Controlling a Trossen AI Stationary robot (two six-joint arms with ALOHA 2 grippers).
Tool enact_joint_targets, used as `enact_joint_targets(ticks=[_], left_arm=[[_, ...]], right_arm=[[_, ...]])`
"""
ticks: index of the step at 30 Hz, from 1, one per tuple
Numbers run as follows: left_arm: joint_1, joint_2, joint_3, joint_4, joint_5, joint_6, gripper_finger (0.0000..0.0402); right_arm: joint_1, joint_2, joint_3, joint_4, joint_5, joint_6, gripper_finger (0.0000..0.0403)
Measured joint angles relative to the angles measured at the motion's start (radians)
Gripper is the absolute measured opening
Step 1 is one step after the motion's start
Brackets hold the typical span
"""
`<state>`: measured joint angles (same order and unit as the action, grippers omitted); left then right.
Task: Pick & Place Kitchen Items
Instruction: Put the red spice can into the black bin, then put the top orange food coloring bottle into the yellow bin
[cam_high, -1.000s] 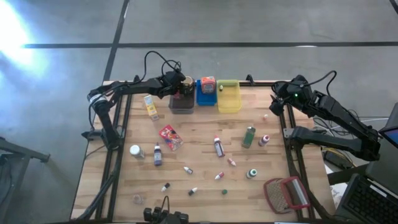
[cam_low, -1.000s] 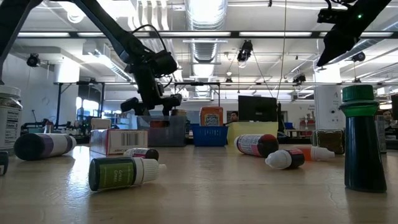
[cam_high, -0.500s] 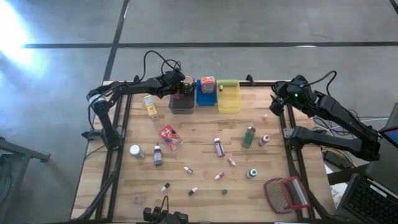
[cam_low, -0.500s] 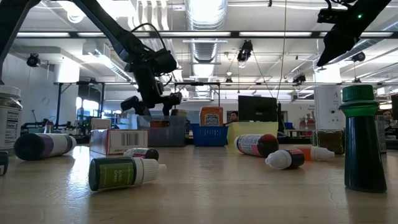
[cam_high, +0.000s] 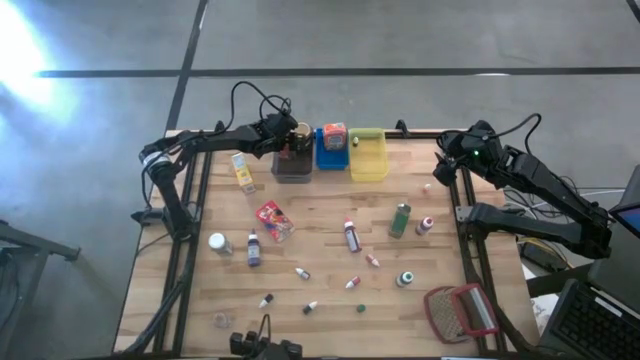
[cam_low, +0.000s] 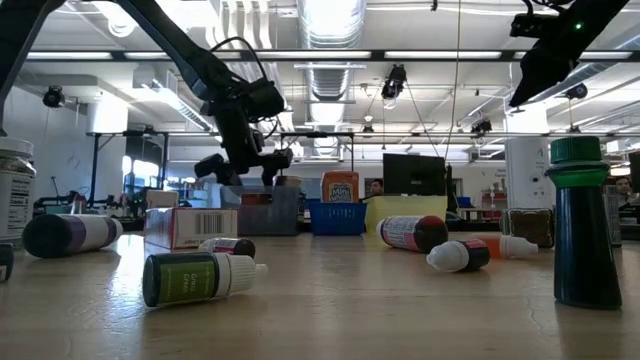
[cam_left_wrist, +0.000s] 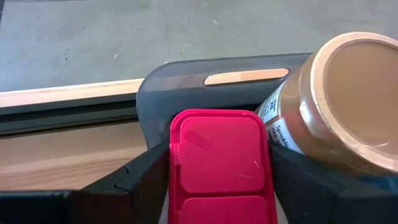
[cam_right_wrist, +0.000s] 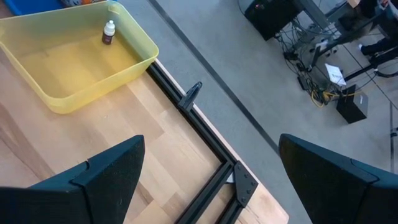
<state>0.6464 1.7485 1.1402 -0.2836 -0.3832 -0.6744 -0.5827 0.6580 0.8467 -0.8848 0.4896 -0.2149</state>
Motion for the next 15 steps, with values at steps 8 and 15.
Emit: enact_joint_targets(ticks=[8, 15], left_arm=[[0.000, -0.007, 0.000, -0.004, 0.008, 0.018, 0.0312], [0.000, -0.064, 0.000, -0.004, 0.008, 0.036, 0.0314]], right_arm=[[0.000, 0.000, 0.000, 0.000, 0.000, -0.001, 0.0366], [0.000, 0.000, 0.000, 0.000, 0.000, 0.001, 0.0366]])
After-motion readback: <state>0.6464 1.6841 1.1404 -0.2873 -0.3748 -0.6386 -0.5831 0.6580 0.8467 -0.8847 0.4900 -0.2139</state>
